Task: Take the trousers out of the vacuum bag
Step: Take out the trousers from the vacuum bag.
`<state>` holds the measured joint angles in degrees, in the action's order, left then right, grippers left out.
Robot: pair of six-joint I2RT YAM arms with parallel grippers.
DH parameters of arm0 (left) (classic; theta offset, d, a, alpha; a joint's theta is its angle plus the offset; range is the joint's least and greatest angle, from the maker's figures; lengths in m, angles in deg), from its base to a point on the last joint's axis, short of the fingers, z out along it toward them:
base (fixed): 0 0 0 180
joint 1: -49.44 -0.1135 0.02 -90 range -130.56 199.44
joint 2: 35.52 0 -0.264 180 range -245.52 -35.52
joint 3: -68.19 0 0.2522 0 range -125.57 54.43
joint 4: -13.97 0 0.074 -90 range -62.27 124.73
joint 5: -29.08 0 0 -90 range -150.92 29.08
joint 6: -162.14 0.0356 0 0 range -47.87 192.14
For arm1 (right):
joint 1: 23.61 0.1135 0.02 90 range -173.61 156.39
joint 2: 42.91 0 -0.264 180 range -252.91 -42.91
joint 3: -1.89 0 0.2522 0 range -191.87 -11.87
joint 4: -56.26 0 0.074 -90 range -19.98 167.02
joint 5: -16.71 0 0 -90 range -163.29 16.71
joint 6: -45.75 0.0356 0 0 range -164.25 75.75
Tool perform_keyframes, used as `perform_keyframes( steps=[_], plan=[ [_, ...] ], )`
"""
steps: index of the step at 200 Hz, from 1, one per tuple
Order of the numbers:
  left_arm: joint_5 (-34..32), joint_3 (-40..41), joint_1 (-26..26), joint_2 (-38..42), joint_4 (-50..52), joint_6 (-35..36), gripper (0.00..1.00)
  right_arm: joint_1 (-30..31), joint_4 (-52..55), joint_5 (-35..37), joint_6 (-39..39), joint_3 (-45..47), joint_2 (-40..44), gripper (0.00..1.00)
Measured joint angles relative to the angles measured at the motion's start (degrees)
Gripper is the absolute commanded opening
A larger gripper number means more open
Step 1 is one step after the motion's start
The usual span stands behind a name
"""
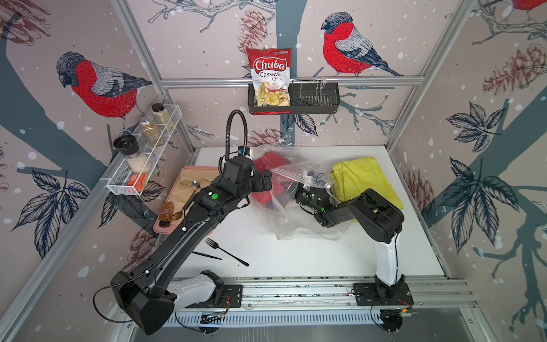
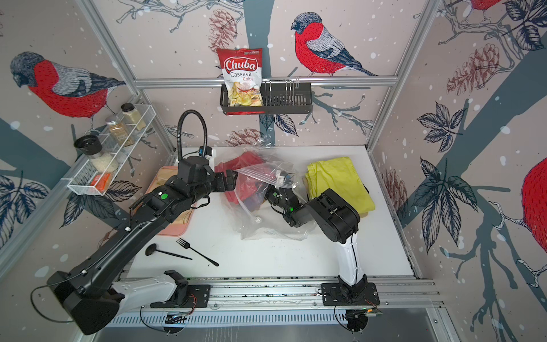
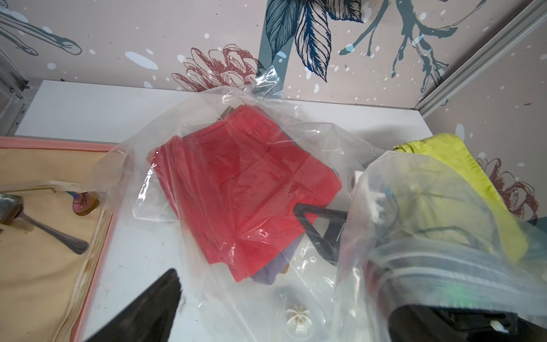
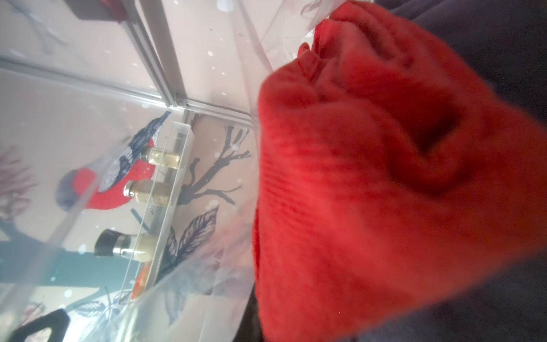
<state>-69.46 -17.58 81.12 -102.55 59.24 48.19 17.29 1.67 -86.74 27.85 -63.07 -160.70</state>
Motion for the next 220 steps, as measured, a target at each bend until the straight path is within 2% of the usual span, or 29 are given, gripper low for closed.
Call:
perform_keyframes(
  steps=[27, 76, 94, 125, 166, 185, 220],
  plan=[
    [10.01, 0.31, 0.35, 1.6, -3.02, 1.95, 0.98, -0.04, -0.13, -0.11, 0.11, -0.35, -0.96, 0.0],
    [31.63, 0.33, 4.85, 1.7, -4.26, 7.98, 0.98, -0.17, -0.17, -0.52, 0.63, -1.46, -2.6, 0.0],
    [35.26, 0.96, 5.09, 4.35, -4.26, 8.87, 0.98, -0.42, -0.13, -0.85, 1.4, -1.55, -2.84, 0.0],
    [30.29, 0.33, 3.65, 7.15, -4.79, 8.81, 0.97, -0.52, -0.22, -1.4, 1.4, -1.2, -2.82, 0.0],
    [18.75, 0.9, -3.56, 2.03, -3.28, 4.07, 0.97, -0.72, -1.44, -3.41, 0.09, -0.63, -1.01, 0.0],
    [14.27, 1.38, -7.04, 0.09, -3.3, 2.16, 0.93, -1.07, -2.8, -4.5, 0.11, 0.96, -0.28, 0.0],
    [9.84, 2.82, -13.9, -5.33, -3.78, -1.66, 0.87, -1.33, -3.43, -5.95, 0.09, 3.1, 1.33, 0.0]
  ],
)
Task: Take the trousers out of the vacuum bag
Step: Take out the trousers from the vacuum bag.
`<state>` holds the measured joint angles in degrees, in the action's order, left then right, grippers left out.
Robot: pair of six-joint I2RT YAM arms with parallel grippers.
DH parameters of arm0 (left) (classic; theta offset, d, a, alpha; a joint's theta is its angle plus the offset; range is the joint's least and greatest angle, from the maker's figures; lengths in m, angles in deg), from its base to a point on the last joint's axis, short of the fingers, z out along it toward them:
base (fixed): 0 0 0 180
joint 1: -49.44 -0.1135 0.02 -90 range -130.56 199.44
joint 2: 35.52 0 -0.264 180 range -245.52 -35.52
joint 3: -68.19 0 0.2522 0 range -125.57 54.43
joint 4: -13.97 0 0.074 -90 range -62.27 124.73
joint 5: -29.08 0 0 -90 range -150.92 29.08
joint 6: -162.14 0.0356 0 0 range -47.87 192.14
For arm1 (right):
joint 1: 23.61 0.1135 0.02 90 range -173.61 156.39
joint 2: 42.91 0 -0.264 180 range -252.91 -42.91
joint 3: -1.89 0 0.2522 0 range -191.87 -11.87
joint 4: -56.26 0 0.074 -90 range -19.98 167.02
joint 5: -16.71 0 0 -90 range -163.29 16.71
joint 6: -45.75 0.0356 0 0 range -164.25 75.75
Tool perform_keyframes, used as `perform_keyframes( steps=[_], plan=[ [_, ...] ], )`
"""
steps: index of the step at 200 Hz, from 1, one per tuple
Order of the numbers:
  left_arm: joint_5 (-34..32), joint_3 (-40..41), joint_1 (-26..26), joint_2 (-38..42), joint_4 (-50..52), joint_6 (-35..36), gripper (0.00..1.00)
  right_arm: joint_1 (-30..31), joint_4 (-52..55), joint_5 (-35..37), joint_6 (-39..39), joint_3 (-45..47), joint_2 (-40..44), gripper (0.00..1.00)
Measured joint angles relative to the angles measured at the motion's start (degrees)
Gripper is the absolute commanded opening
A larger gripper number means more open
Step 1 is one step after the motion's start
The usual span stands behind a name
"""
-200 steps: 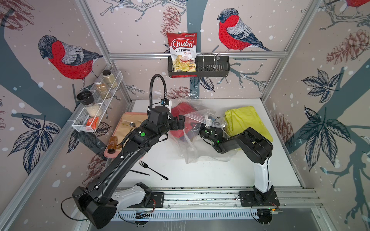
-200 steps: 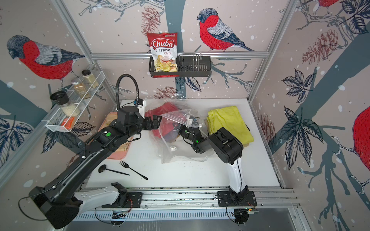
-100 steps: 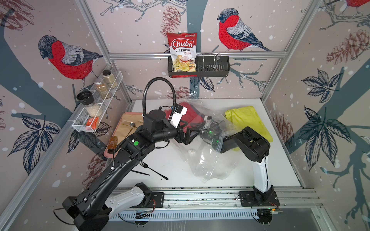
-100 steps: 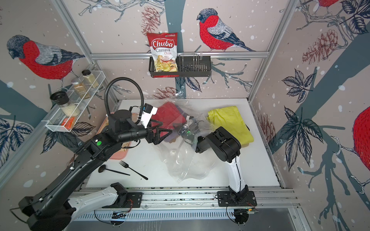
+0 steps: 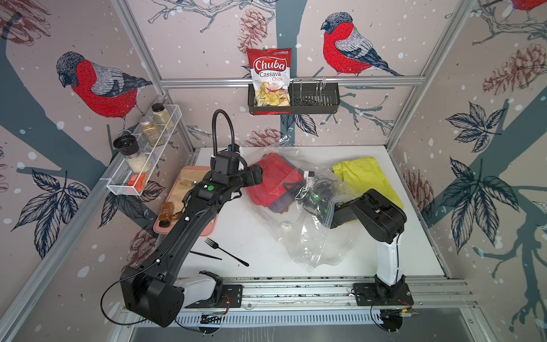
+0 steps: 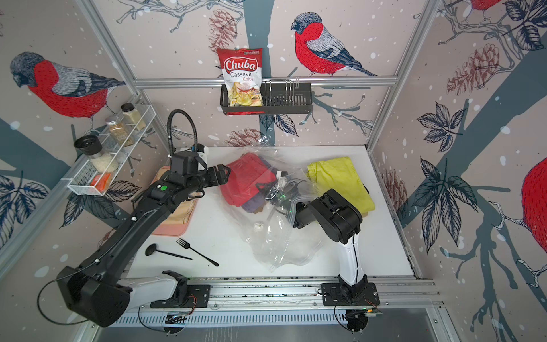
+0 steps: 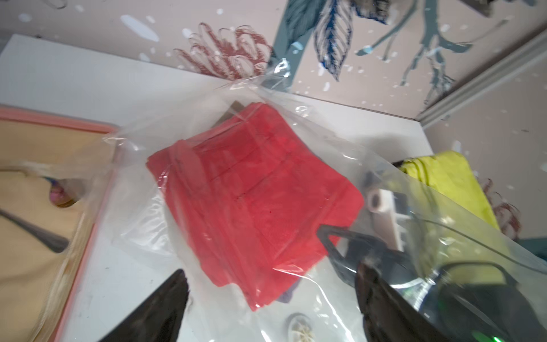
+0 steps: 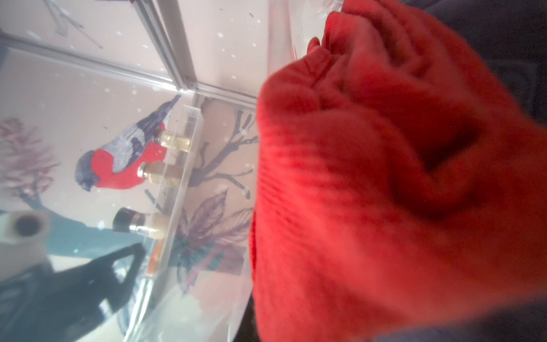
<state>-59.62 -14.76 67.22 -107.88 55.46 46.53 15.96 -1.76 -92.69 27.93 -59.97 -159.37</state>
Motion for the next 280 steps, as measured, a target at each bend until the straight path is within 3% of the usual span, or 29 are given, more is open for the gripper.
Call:
perform_keyframes(
  steps=[71, 100, 159, 212, 280],
  plan=[
    [-0.04, 7.43, -14.16, -8.37, -7.37, -5.7, 0.89, 0.02, -1.84, -0.52, -0.17, 2.29, 0.66, 0.0],
    [4.07, 10.99, -19.37, -11.58, -10.86, -8.66, 0.89, 0.07, -2.36, -0.5, 0.02, 2.54, 0.13, 0.0],
    [10.01, 23.34, -23.82, -10.91, -19.82, -17.44, 0.88, 0.07, -3.87, -0.5, 0.09, 2.97, -0.39, 0.0],
    [16.68, 29.7, -25.42, -11.06, -32.72, -25.62, 0.91, 0.07, -4.48, -0.52, 0.28, 3.04, -0.76, 0.0],
    [21.62, 35.17, -26.18, -14.43, -47.32, -33.33, 0.81, 0.04, -4.83, -0.52, 1.31, 3.02, -1.25, 0.0]
  ],
)
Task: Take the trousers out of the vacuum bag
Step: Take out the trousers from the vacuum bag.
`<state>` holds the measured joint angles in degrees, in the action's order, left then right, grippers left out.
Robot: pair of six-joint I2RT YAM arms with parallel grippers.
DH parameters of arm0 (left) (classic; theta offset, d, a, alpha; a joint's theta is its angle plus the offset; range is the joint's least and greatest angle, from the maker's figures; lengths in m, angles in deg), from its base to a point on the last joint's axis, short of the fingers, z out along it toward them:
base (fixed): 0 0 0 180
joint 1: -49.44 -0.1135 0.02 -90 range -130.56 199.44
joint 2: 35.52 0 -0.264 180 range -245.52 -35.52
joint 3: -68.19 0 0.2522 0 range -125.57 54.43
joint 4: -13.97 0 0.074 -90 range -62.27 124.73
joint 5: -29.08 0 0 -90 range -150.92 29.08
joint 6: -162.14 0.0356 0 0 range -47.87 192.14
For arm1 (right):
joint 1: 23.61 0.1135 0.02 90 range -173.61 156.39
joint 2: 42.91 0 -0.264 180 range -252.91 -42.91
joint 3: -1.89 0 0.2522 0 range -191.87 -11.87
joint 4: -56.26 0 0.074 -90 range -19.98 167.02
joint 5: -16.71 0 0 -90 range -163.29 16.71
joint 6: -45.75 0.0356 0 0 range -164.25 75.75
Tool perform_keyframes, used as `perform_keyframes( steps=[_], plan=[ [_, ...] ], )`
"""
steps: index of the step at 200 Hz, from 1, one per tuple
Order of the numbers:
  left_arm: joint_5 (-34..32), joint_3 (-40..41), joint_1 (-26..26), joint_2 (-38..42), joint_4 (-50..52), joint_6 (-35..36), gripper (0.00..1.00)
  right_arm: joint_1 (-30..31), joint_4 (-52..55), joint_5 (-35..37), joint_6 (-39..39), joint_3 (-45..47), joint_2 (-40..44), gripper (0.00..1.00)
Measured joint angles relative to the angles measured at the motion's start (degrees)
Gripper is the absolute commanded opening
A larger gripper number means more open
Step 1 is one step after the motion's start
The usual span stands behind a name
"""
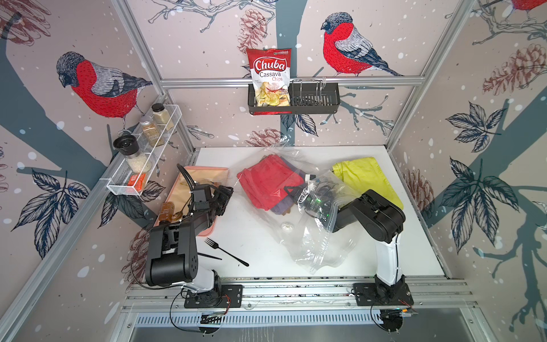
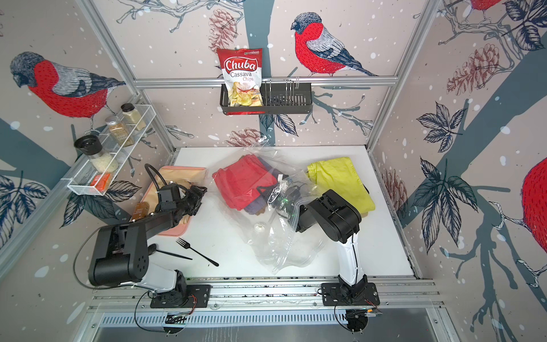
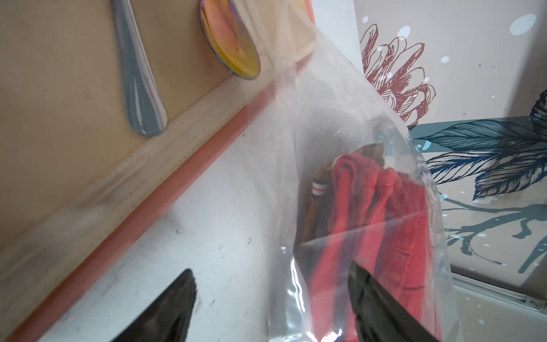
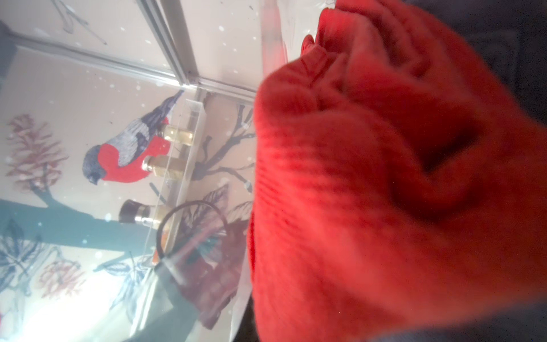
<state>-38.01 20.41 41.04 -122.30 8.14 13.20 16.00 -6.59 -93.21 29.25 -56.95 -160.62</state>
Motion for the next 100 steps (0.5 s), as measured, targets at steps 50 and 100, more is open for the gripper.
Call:
perform_keyframes(
  steps=[50, 100],
  plan=[
    [2.36, 2.08, -0.22, -4.0, -9.94, -4.68, 0.56, 0.0, -0.2, 0.0, 0.02, 0.0, -0.33, 0.0],
    [4.13, 3.13, -0.37, -9.33, -21.24, -9.79, 0.1, 0.0, -0.81, -0.09, 0.02, -0.02, -0.44, 0.0]
  ],
)
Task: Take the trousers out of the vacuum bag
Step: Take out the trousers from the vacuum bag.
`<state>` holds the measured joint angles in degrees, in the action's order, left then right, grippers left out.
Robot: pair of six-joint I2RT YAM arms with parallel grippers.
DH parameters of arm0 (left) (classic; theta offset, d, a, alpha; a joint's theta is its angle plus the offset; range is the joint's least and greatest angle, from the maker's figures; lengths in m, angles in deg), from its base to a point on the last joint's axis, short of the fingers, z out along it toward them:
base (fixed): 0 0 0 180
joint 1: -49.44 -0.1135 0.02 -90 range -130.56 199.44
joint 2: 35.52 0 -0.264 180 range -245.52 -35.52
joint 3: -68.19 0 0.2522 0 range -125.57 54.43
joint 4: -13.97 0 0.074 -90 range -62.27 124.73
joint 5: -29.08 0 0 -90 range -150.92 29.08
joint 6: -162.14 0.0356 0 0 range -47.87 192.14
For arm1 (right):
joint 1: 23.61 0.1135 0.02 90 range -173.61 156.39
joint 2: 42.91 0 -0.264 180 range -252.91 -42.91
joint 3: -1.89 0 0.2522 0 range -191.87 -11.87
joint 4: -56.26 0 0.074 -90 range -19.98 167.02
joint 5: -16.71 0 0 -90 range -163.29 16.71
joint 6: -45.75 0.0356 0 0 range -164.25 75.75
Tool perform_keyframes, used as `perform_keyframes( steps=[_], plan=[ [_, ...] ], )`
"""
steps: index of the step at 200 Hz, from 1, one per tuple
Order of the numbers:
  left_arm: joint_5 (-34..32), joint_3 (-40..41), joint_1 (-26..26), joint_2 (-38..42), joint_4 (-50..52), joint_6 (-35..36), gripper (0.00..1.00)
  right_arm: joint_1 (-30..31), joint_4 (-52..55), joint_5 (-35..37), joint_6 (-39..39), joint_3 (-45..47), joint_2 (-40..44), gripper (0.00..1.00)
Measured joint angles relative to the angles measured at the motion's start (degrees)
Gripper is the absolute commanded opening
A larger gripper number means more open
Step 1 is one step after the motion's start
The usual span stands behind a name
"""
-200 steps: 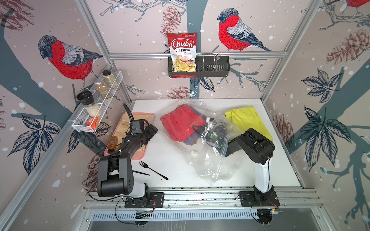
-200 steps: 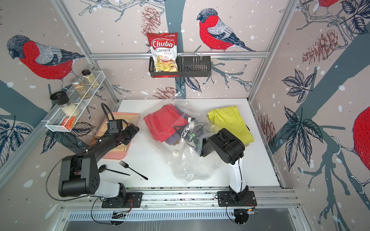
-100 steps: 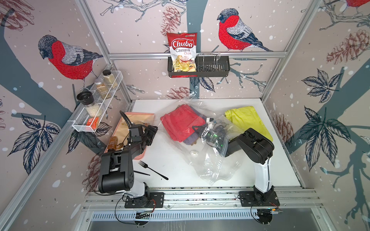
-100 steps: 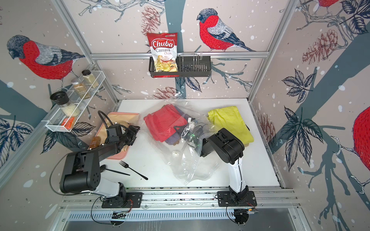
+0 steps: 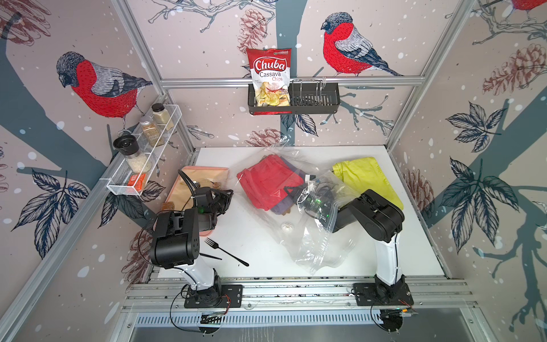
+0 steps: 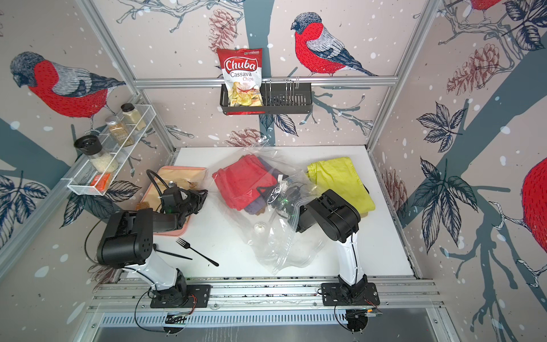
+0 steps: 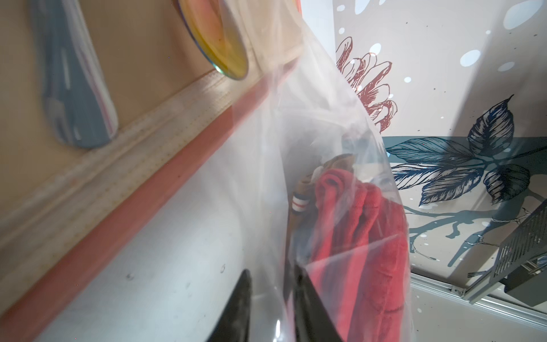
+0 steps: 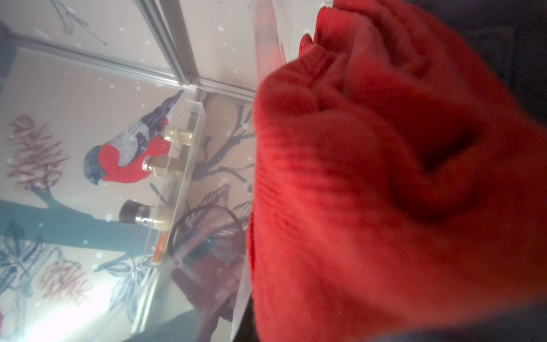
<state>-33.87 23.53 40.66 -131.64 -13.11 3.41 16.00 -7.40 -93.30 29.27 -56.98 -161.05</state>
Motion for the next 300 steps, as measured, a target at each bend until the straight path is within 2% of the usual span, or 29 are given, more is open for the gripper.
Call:
perform_keyframes(
  steps=[13, 56, 110, 174, 236, 300],
  plan=[
    [0.35, 0.0, 0.0, -1.49, -2.54, -0.66, 0.0, 0.0, -0.13, -0.17, 0.02, -0.09, -0.11, 0.0],
    [1.22, 0.0, -0.04, -2.8, -5.44, -1.88, 0.0, -0.61, -1.33, -1.55, 0.42, -0.2, -0.31, 0.0],
    [1.22, -0.87, -0.59, -1.42, -4.63, -0.72, 0.0, -0.61, -0.07, -2.91, -0.07, 1.38, 4.37, 0.0],
    [1.36, -0.96, -1.33, -1.14, -3.41, 0.79, 0.0, -0.55, 2.47, -4.92, -4.42, 6.36, 11.63, 0.0],
    [1.18, -0.96, -1.49, -0.52, -2.16, 1.31, 0.0, -1.27, -1.51, -7.5, -6.25, 13.05, 15.21, 0.0],
    [1.18, -0.96, -1.57, -0.24, -1.84, 2.32, 0.0, -1.68, 3.43, -8.15, -10.43, 22.34, 27.89, 0.0]
  ],
)
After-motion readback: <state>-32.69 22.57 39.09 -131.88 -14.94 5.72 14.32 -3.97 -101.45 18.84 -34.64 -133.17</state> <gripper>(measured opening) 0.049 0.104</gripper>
